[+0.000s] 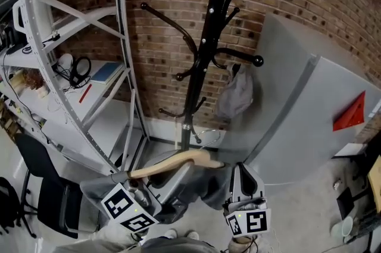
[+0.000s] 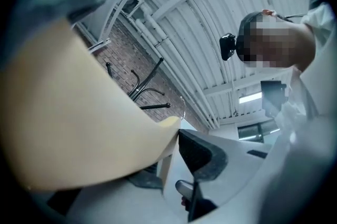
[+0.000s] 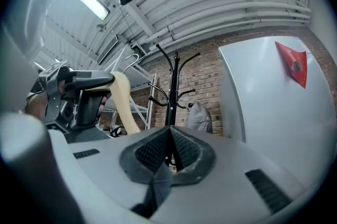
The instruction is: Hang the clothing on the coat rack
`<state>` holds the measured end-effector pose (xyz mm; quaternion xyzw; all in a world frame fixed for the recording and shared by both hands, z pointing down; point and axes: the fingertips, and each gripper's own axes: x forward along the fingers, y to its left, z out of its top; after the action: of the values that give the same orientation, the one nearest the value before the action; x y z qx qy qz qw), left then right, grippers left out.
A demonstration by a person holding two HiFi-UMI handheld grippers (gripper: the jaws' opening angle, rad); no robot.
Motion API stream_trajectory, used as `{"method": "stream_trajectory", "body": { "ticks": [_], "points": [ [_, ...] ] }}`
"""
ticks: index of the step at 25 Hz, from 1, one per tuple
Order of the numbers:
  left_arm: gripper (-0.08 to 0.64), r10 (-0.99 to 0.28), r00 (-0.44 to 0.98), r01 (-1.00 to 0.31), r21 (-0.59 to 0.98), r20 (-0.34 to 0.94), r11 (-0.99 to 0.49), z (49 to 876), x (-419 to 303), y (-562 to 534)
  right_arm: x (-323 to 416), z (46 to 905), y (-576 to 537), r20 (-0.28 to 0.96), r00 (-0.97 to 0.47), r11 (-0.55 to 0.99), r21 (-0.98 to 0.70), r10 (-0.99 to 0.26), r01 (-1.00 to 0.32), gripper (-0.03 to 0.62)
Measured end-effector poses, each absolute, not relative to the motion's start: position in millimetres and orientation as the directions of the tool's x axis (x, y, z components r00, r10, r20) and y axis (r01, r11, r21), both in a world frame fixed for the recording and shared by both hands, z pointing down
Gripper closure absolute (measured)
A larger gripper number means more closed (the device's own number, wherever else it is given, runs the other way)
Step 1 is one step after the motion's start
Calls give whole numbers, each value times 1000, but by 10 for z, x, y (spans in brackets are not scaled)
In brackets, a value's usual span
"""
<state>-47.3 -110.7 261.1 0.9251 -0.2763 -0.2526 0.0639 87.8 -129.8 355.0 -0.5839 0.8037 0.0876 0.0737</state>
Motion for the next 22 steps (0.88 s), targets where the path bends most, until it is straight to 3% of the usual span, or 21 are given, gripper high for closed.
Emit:
{"method": "stream_trajectory", "body": {
  "ticks": [6, 22],
  "points": [
    [463, -452, 716, -358, 276, -532, -892, 2227, -98, -1240, 1230, 3174, -1385, -279, -272, 255, 95, -921, -962, 571],
    [463, -389, 687, -252, 300, -614, -920, 1765, 528, -1823, 1737, 2993, -1592, -289, -200, 180, 95, -936, -979, 571]
  ]
}}
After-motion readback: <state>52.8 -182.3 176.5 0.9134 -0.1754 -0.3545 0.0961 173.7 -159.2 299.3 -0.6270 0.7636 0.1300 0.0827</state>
